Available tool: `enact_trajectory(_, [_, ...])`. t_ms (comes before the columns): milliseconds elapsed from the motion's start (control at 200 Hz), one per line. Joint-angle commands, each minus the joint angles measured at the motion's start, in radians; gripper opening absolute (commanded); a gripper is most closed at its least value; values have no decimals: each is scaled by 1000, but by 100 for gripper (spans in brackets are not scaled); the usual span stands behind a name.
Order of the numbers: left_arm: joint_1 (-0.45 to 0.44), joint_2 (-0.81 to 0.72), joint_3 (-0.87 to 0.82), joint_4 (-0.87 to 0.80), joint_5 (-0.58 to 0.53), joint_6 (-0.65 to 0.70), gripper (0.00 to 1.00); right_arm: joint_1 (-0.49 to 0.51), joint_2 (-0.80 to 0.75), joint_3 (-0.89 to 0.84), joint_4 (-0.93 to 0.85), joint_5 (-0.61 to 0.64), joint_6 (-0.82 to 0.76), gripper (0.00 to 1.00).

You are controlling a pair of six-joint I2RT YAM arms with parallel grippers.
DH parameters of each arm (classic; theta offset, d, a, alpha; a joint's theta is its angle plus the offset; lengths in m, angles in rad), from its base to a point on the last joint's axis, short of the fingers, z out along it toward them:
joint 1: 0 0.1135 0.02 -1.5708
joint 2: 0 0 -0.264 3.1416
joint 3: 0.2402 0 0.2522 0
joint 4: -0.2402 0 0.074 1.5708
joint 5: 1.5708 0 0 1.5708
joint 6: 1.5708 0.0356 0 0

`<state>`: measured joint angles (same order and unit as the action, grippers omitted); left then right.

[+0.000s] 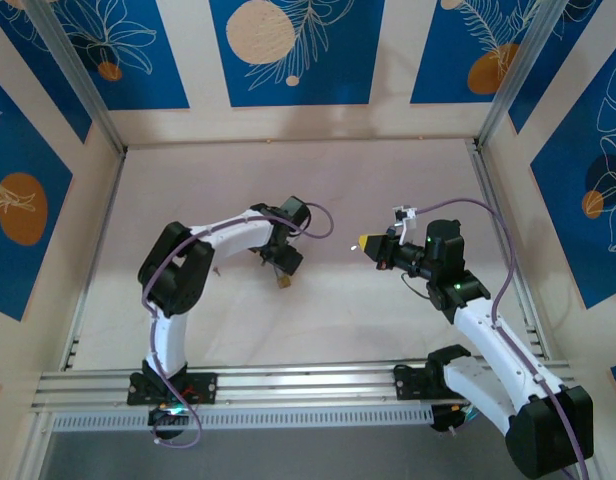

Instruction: Unlock with the key

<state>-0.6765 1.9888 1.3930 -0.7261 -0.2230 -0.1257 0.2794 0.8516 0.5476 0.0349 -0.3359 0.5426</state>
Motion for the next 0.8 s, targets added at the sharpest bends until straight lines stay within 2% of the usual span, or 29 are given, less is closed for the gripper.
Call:
enact_trajectory(0, [34,-30,-56,-26,-77,-13,85,-2,-3,10,8,-4,-9,0])
enact_trajectory(410, [38,-113,-130,-57,-92,-33,85,-1,19,6,45,-16,3,0])
enact_trajectory(795, [18,-206,-175,-74,1,-67,82,-1,17,5,46,-14,2,0])
